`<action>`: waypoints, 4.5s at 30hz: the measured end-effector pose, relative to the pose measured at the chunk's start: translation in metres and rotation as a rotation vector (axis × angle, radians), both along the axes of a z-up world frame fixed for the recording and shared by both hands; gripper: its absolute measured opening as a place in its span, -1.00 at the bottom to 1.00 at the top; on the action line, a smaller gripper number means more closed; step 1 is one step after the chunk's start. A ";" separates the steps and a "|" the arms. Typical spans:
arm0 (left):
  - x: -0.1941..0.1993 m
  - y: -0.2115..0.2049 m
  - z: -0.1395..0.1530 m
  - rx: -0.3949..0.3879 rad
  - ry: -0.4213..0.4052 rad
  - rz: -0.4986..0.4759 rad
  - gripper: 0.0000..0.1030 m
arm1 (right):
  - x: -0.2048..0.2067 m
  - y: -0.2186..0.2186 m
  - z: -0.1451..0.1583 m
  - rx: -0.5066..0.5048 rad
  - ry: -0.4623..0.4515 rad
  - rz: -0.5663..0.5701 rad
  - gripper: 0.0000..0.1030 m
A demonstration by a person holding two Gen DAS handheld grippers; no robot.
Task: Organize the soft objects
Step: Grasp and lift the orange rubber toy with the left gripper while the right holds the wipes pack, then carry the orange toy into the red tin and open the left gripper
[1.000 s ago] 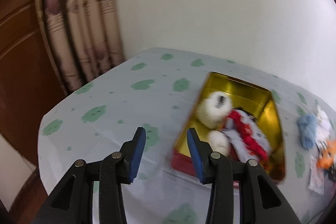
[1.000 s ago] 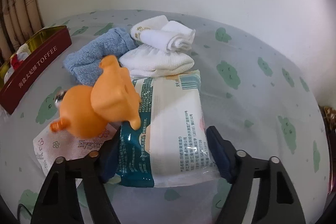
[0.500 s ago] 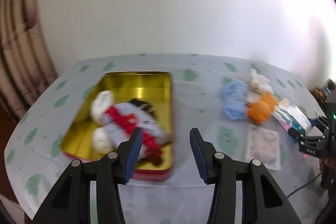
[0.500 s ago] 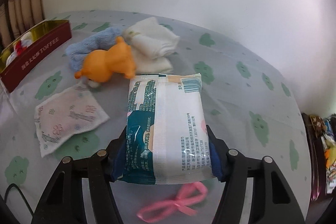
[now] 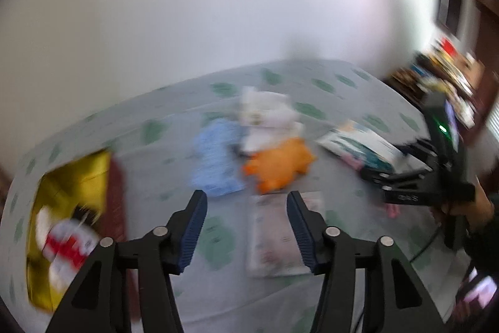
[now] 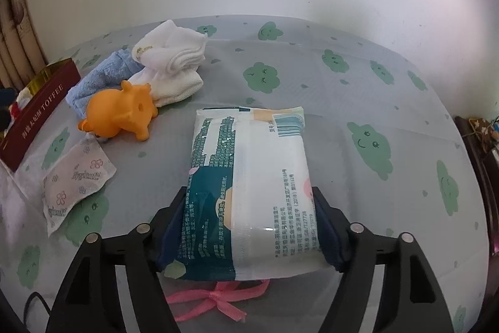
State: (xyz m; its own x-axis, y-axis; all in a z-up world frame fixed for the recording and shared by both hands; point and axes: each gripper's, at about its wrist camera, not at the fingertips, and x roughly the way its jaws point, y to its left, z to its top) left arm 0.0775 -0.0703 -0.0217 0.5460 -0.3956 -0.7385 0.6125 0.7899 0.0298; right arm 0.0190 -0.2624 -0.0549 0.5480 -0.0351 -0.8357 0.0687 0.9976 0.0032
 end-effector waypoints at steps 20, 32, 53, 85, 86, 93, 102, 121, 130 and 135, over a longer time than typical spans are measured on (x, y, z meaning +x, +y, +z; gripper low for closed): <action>0.053 -0.105 -0.050 0.360 0.081 -0.317 0.11 | 0.019 -0.003 -0.013 0.023 0.022 -0.026 0.59; 0.077 -0.119 -0.073 0.343 0.153 -0.265 0.15 | 0.019 -0.003 -0.013 0.026 0.023 -0.024 0.62; 0.052 -0.090 -0.045 0.157 0.179 -0.176 -0.24 | 0.019 -0.001 -0.013 0.022 0.026 -0.025 0.62; 0.071 0.060 0.039 -0.027 0.103 0.312 -0.24 | 0.019 -0.001 -0.013 0.019 0.027 -0.025 0.63; 0.073 0.069 0.042 -0.027 0.094 0.341 -0.24 | 0.019 -0.001 -0.012 0.020 0.027 -0.025 0.63; 0.103 0.133 0.046 -0.013 0.080 0.525 -0.24 | 0.019 -0.001 -0.013 0.019 0.027 -0.025 0.63; 0.150 0.181 0.022 0.002 0.148 0.687 -0.24 | 0.019 -0.001 -0.013 0.018 0.027 -0.024 0.63; 0.187 0.188 -0.026 0.067 0.207 0.732 -0.18 | 0.020 -0.002 -0.013 0.016 0.029 -0.024 0.63; 0.183 0.184 -0.028 0.088 0.214 0.723 -0.04 | 0.020 -0.002 -0.013 0.016 0.029 -0.024 0.63; 0.176 0.179 -0.021 0.096 0.196 0.702 0.02 | 0.020 -0.002 -0.013 0.016 0.029 -0.024 0.63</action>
State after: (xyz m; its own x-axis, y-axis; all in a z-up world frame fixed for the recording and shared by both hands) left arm 0.2531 0.1087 -0.0422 0.5013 0.0705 -0.8624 -0.0358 0.9975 0.0608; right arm 0.0388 -0.2646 -0.0684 0.5228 -0.0344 -0.8518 0.0930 0.9955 0.0168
